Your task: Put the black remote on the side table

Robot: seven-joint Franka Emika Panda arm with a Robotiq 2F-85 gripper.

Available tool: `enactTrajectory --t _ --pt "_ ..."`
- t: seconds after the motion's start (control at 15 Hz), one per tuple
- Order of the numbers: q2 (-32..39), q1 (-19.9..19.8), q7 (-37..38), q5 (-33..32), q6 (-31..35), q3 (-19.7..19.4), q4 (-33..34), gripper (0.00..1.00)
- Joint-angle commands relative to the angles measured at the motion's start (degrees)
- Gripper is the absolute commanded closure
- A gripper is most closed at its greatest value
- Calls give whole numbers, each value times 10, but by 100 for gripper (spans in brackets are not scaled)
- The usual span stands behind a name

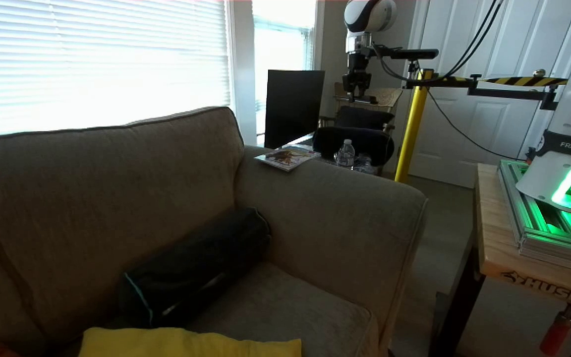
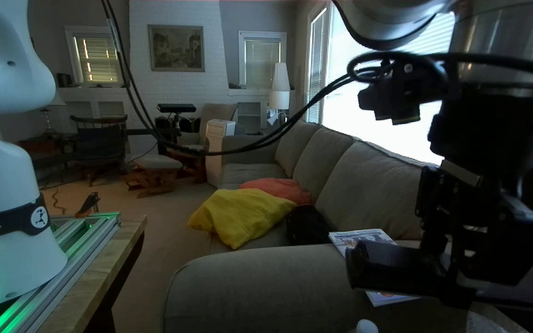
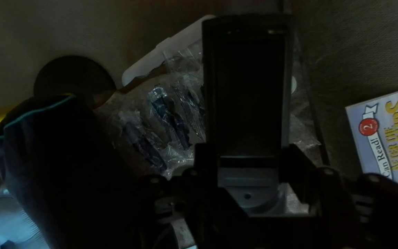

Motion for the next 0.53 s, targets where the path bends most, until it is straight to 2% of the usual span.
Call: enactTrajectory --t 0.0,0.27,0.47 --pt "61 -8 3 -4 68 14 36 68" --pt "127 -11 -26 -20 133 22 74 68" --pt "171 -11 -64 -50 153 21 110 68"
